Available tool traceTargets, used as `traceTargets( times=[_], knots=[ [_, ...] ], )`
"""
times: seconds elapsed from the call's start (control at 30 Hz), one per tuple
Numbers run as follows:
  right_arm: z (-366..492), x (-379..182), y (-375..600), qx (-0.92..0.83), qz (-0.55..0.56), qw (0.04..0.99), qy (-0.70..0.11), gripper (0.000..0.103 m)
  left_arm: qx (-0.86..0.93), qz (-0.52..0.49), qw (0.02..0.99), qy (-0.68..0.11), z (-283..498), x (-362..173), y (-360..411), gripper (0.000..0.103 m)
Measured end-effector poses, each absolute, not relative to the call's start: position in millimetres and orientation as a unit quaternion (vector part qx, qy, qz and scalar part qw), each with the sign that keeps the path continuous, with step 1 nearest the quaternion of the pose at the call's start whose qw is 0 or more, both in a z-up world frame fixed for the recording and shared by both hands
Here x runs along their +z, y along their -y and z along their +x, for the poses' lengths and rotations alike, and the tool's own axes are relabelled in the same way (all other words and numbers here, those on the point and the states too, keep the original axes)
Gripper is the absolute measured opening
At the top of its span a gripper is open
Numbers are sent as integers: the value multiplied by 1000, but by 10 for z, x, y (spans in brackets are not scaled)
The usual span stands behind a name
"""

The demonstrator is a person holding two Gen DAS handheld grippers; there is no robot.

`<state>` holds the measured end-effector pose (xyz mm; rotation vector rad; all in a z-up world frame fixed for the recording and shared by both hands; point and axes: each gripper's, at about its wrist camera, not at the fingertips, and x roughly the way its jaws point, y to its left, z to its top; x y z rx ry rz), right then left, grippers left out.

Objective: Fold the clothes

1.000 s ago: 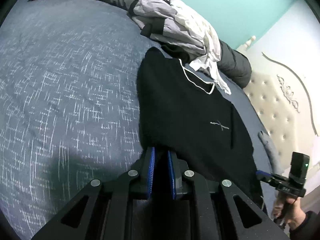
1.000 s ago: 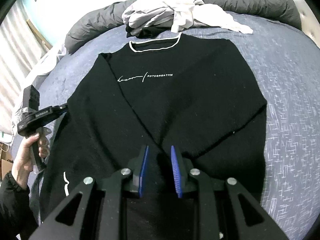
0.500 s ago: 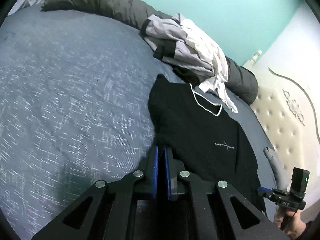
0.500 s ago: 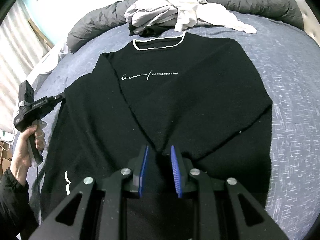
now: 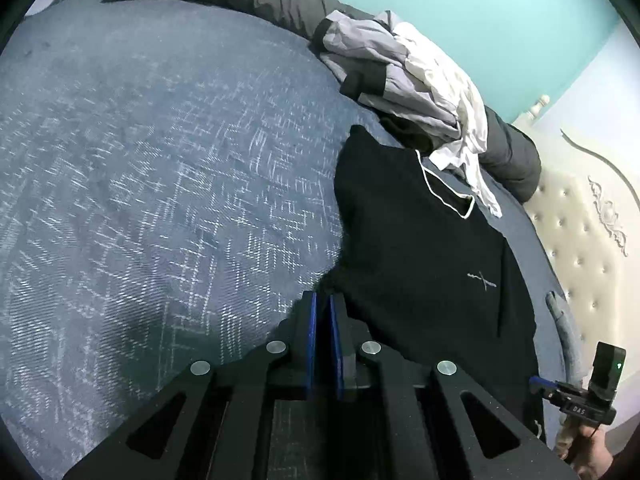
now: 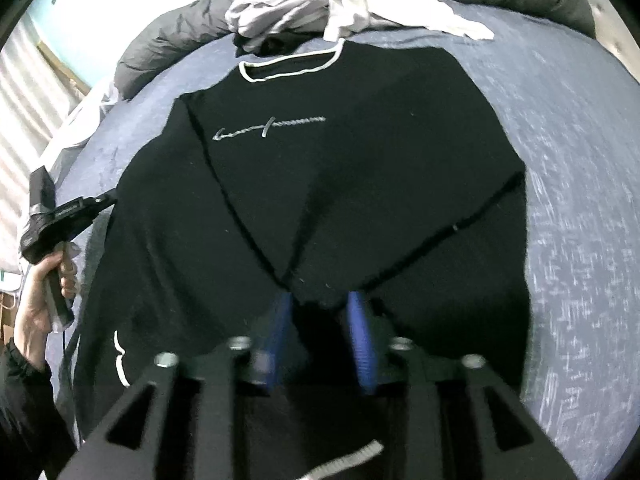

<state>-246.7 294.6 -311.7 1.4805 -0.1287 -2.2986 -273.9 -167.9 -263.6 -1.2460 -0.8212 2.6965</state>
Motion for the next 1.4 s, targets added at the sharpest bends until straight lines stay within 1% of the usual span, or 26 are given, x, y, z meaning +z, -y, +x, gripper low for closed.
traceTargets(
  times=[0.13,0.3,0.4,0.53,0.73,0.87,0.97,1.1,1.17,1.23,1.3,1.37,1.4],
  knots=[
    [-2467,-3181,-3028,-817,538,197,71,42,875,-394,16,280,-2635,-2539,1710,8],
    [-2534,-3203,-3004,-819,534,188,88,43,882,-402,85,231,-2604,-2349,1143,8],
    [-2631,-3142,-2881,-822,528,198,80,43,867,-428,137,215,-2595,-2435,715,8],
    [-2818,-3101,-2603,-820,529,215,46,48,857,-452,158,191,-2594,-2610,393,8],
    [-3021,-3071,-2307,-823,524,219,9,49,850,-470,158,177,-2605,-2757,322,8],
    [-3002,-2978,-2263,-829,528,183,-19,49,848,-472,161,178,-2619,-2763,342,8],
    [-2945,-2976,-2364,-821,540,188,-2,49,846,-473,163,184,-2622,-2773,361,8],
    [-2929,-2905,-2457,-834,530,154,-8,49,846,-473,164,186,-2597,-2771,371,8],
    [-2963,-2833,-2463,-837,517,179,24,49,845,-473,165,187,-2594,-2767,375,8],
    [-2992,-2820,-2378,-832,515,205,23,49,845,-473,165,188,-2593,-2767,379,8],
    [-3024,-2887,-2269,-826,522,212,-3,49,844,-474,165,188,-2590,-2767,382,8],
    [-3064,-3051,-2254,-819,539,196,-21,49,844,-474,166,189,-2594,-2766,381,8],
    [-3064,-3124,-2284,-814,549,190,-14,49,844,-474,166,189,-2598,-2766,381,8]
  ],
)
